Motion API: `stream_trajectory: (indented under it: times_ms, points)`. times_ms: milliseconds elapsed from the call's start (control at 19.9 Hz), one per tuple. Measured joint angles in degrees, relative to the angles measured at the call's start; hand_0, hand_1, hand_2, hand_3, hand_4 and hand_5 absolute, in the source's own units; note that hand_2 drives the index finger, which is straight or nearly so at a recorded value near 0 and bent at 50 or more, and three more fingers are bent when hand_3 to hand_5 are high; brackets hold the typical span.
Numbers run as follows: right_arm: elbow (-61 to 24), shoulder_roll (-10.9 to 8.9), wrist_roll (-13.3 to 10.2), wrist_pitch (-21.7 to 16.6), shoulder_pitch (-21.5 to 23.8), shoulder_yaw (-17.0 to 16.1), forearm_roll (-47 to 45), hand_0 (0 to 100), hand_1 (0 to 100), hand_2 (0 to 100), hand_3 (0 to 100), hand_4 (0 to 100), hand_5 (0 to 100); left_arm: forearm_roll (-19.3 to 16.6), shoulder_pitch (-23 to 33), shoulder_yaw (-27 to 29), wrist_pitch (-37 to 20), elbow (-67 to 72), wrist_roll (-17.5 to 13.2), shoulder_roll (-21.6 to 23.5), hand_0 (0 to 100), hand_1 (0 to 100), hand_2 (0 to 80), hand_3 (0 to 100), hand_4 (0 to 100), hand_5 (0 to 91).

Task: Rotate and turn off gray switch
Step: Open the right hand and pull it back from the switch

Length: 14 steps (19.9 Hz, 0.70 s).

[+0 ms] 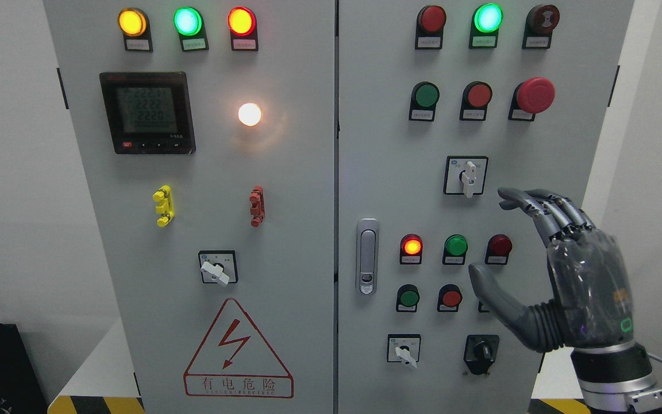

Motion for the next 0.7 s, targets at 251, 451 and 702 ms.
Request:
stream_trajectory:
  times_ms: [251, 451, 702]
  points:
    - [-0.8, -1.74, 0.0, 0.0, 1.3, -0.6, -0.6, 18, 18, 10, 16, 6, 0, 0.0, 0.0, 0.0, 0.0, 0.0, 0.0, 0.0, 12, 39, 0.0, 0, 0, 0.0]
    - [-1.3, -2.71, 0.1, 0.0, 2.1, -0.8, -0.8, 17, 19, 10, 17, 6, 1, 0.0, 0.0, 0.0, 0.0, 0.0, 0.0, 0.0, 12, 39, 0.0, 0, 0, 0.0]
    - [-1.6, -3.47, 0.2, 0.0, 2.7, -1.1, -1.0, 17, 21, 10, 17, 6, 1, 0.0, 0.0, 0.0, 0.0, 0.0, -0.1, 0.0, 12, 39, 0.0, 0, 0, 0.0]
